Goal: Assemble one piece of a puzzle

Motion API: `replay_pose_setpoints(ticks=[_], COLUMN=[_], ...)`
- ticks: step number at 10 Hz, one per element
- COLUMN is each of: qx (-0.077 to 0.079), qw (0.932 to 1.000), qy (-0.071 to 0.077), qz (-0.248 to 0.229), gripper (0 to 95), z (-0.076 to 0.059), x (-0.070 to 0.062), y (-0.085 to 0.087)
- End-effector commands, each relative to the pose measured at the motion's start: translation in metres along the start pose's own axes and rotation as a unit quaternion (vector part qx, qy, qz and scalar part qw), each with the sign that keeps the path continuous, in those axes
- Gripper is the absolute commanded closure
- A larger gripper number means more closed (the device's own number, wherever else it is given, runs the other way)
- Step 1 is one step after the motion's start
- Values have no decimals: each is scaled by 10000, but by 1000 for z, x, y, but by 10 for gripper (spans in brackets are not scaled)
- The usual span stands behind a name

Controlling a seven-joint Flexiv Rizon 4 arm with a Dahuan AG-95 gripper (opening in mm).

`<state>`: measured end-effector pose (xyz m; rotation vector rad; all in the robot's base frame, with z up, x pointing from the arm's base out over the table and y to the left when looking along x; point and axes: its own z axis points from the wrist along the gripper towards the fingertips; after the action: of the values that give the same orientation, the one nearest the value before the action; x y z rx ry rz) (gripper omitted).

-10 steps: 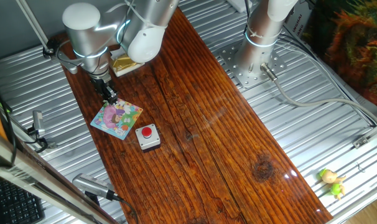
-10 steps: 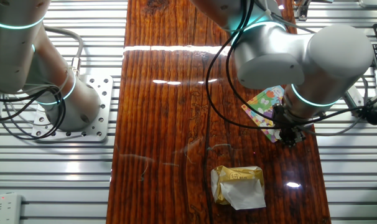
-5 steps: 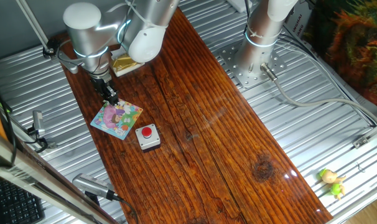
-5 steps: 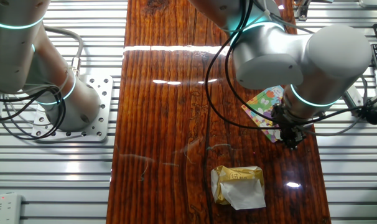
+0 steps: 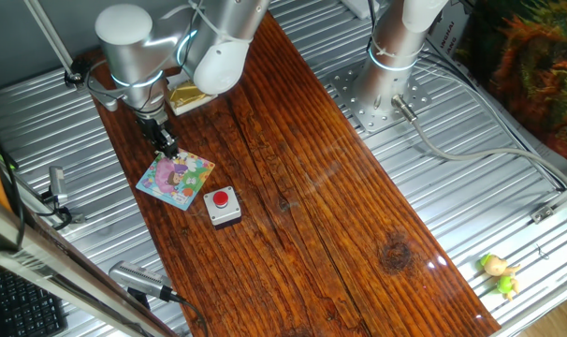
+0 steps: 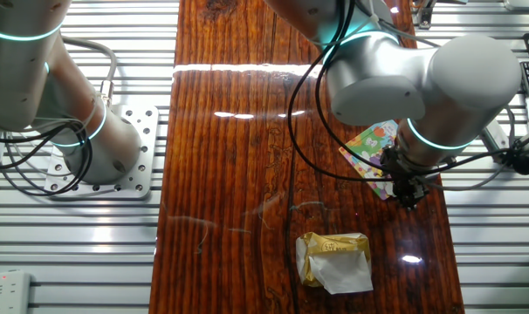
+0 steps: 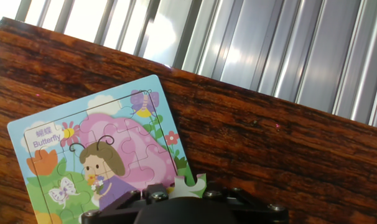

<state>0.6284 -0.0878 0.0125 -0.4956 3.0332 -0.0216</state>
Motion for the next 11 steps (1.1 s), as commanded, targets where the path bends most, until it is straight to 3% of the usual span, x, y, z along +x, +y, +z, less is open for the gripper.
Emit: replay_pose_setpoints(ticks=[1, 7, 8, 10, 11], qx=[0, -2, -5, -19, -119], qw=[10000, 10000, 10000, 10000, 9999], qy=[4, 7, 6, 23, -4], qz=[-2, -7, -14, -45, -18], gripper=[380, 380, 570, 570, 570], z=[0, 1, 1, 1, 1], x=[0, 0, 0, 0, 0], y=[0, 0, 0, 0, 0])
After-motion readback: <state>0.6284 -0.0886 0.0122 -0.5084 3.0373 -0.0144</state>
